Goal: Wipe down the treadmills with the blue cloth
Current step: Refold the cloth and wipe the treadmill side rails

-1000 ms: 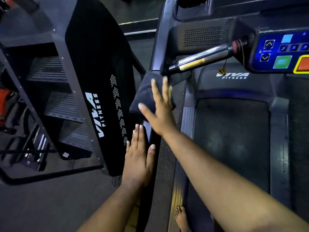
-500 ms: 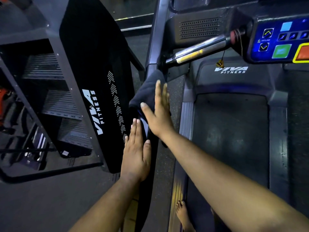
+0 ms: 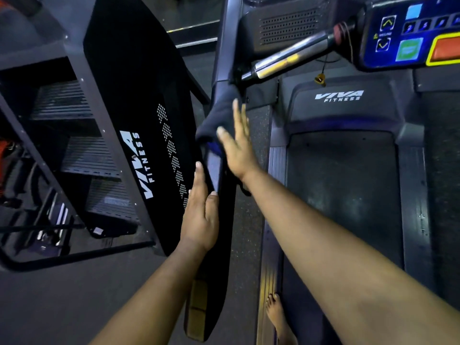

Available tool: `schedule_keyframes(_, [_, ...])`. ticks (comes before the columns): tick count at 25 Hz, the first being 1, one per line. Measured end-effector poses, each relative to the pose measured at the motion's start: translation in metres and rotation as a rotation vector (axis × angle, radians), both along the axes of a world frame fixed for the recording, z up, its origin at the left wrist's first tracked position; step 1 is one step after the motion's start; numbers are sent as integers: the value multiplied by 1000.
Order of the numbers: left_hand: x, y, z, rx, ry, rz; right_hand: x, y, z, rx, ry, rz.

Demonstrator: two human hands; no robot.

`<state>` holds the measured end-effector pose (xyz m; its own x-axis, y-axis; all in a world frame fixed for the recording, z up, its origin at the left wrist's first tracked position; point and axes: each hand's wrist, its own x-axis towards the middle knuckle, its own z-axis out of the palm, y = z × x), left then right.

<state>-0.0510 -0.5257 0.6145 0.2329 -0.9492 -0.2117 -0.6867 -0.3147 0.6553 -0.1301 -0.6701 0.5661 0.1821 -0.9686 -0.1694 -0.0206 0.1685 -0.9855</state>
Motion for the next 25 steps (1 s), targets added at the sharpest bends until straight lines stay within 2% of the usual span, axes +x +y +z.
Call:
schedule_keyframes(2, [-2,0,1,-12,10,-1,-1,-24,-7,106,-80,-99])
schedule_keyframes(3, [-2,0,1,-10,31,10,0,-9,-13,170,-125,-113])
schedule_keyframes(4, [-2,-1,0,-12,59,20,-2,21,-15,211,-149,-103])
schedule_keyframes(6, [1,0,-1,-31,106,29,-2,98,-7,166,-197,-45])
schedule_keyframes(8, [2,0,-1,-60,139,10,2,109,-1,57,-134,-56])
schedule_keyframes(11, [4,0,-1,-73,149,-13,3,13,13,-44,123,-22])
schedule_keyframes(13, [4,0,-2,-69,122,-13,1,-29,18,-137,228,35])
schedule_keyframes(15, [6,5,-2,-105,109,18,2,5,18,-197,293,55])
schedule_keyframes(18, [10,21,1,-183,174,133,-5,117,12,-349,306,155])
schedule_keyframes(19, [11,31,2,-163,195,163,-10,129,10,-362,311,211])
schedule_keyframes(21, [13,60,1,-80,178,143,-13,93,14,-354,333,238])
schedule_keyframes(23, [14,89,-1,-9,128,103,-6,49,26,-259,347,185])
schedule_keyframes(25, [10,114,-1,21,117,109,0,63,25,-154,255,86])
